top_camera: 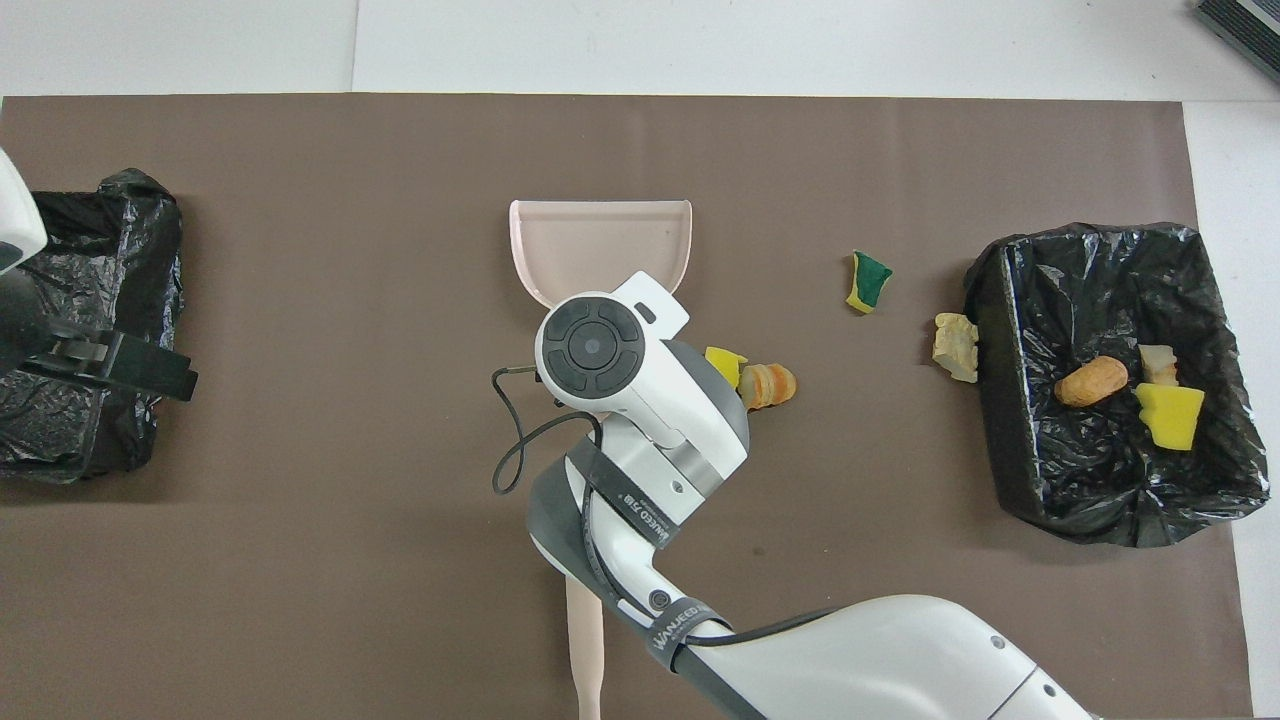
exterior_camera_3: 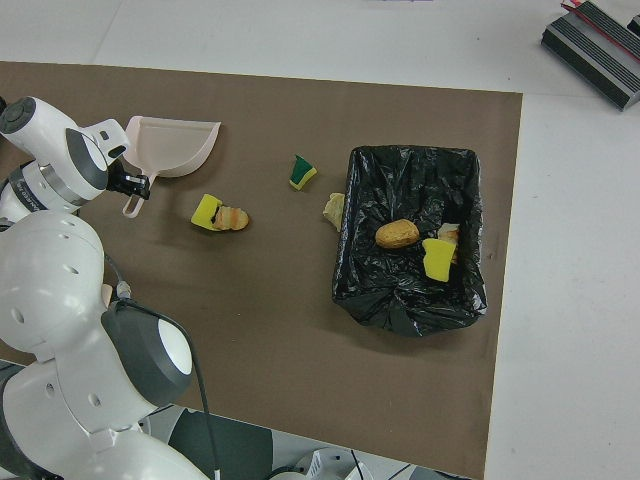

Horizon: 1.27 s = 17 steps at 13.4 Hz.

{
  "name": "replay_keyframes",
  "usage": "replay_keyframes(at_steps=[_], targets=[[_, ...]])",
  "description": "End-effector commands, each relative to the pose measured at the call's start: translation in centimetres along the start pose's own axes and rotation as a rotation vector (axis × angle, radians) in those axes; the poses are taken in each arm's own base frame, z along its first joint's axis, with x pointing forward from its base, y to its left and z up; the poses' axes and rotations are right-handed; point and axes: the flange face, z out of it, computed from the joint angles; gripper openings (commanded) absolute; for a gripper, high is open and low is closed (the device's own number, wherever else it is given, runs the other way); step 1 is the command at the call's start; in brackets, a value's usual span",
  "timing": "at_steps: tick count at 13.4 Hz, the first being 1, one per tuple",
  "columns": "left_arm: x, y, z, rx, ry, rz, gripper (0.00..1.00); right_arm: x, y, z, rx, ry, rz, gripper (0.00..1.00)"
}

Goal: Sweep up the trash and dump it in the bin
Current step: 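Set the dustpan down, open the right gripper and withdraw it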

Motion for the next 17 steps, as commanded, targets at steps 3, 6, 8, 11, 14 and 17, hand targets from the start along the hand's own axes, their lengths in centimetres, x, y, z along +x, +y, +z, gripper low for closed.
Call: replay_keyframes(at_steps=[3,6,8,11,14,17], targets=[[0.0,0.4,-0.3,0.019,0.019,0.015,1.0,-1.1,-0.8,-1.5,-0.007,-0.013,0.086,1.0],[0.2,0.0,-0.3,0.021,0.037,0.018,1.0,-4.4,-0.9,-4.9,0.002,-0.092,0.081,1.0],[0.5,-0.2,-0.2,0.022,0.051,0.014,1.0,-7.8,-1.0,-6.3,0.031,-0.142,0.101,1.0],[1.9,0.1,0.4,0.025,0.094,0.019,1.0,-15.1,-1.9,-6.9,0.003,-0.169,0.066,1.0],[5.3,2.7,3.4,0.02,0.117,0.065,1.0,-21.6,-2.3,-7.0,-0.017,-0.179,0.036,1.0],[8.1,6.7,8.4,0.009,0.143,0.097,1.0,-27.2,-0.4,-5.7,-0.019,-0.164,0.065,1.0]])
